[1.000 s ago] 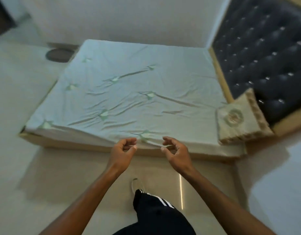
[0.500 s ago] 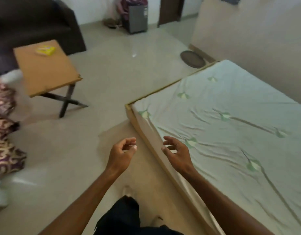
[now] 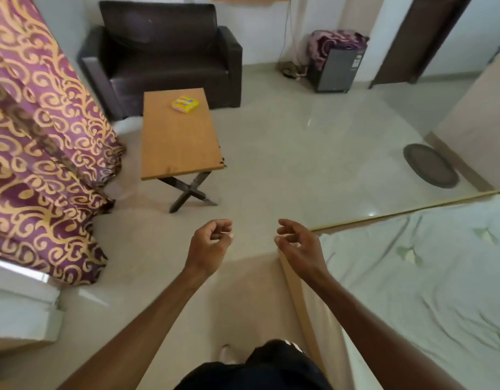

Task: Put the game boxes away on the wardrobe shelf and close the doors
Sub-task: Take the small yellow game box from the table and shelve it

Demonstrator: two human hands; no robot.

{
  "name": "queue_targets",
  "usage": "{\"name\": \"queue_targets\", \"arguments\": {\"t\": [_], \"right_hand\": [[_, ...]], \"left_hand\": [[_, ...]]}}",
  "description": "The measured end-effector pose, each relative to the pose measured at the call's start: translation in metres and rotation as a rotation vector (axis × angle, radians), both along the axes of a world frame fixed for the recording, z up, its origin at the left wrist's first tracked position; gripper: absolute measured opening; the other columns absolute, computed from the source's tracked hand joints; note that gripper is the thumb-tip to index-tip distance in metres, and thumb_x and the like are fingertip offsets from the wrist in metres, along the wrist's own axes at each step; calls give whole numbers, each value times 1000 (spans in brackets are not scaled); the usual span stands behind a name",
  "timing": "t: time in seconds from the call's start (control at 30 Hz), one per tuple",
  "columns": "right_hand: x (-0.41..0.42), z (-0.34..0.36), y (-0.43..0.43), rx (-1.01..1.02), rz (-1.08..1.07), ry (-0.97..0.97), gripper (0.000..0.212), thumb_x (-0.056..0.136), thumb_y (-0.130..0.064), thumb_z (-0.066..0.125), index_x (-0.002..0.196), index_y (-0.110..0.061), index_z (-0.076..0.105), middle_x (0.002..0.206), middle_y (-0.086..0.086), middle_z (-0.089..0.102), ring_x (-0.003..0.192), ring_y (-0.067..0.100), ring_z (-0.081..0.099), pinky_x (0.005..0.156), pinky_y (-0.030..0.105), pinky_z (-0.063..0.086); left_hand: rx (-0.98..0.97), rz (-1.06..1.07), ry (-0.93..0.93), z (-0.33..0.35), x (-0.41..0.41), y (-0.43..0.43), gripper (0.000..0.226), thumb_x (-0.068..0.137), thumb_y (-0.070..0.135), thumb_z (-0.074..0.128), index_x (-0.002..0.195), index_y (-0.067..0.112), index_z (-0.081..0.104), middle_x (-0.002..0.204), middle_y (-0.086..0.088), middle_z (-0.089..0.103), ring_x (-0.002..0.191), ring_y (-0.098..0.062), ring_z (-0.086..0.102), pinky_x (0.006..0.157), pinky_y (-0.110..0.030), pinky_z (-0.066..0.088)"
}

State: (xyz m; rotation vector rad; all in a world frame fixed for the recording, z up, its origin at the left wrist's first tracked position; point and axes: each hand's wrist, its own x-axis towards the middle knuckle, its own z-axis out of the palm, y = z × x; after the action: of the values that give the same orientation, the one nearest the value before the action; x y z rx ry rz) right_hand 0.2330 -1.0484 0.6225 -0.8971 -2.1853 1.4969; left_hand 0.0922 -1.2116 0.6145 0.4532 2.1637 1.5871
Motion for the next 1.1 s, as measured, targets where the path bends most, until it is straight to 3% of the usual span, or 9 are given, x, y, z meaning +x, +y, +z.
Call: {"name": "queue_targets", "arguments": {"t": [0.57,0.73,0.93,1.1], "right_hand": [[-385,-13,234,-31,209,-35,35,85,-20,68,119,-26,63,101,-9,68,81,-2,64,66,8,48],[-493,-11,291,-19,287,-67,35,86,-23,67,121,-26,62,102,-9,67,86,3,66,68,11,47],[-639,-28,343,8,390,-111,35,86,-24,66,121,-26,63,101,-12,67,86,0,65,65,9,47],[-748,-32,371,10,446,-132,35,85,-22,68,120,-23,63,99,-7,68,80,-2,64,65,6,47]], "left_hand": [[-24,162,-60,-16,-342,210,29,79,22,66,108,17,68,103,5,72,95,-8,66,81,-19,51],[-21,257,-67,-21,-434,255,23,86,7,63,106,15,69,100,4,72,91,-10,67,78,-18,52],[-52,352,-37,-47,-562,293,22,86,7,63,105,16,70,99,8,71,83,1,64,72,-9,48],[-90,325,-49,-55,-671,321,25,88,9,64,113,15,67,103,5,69,91,-6,64,76,-20,47]]}}
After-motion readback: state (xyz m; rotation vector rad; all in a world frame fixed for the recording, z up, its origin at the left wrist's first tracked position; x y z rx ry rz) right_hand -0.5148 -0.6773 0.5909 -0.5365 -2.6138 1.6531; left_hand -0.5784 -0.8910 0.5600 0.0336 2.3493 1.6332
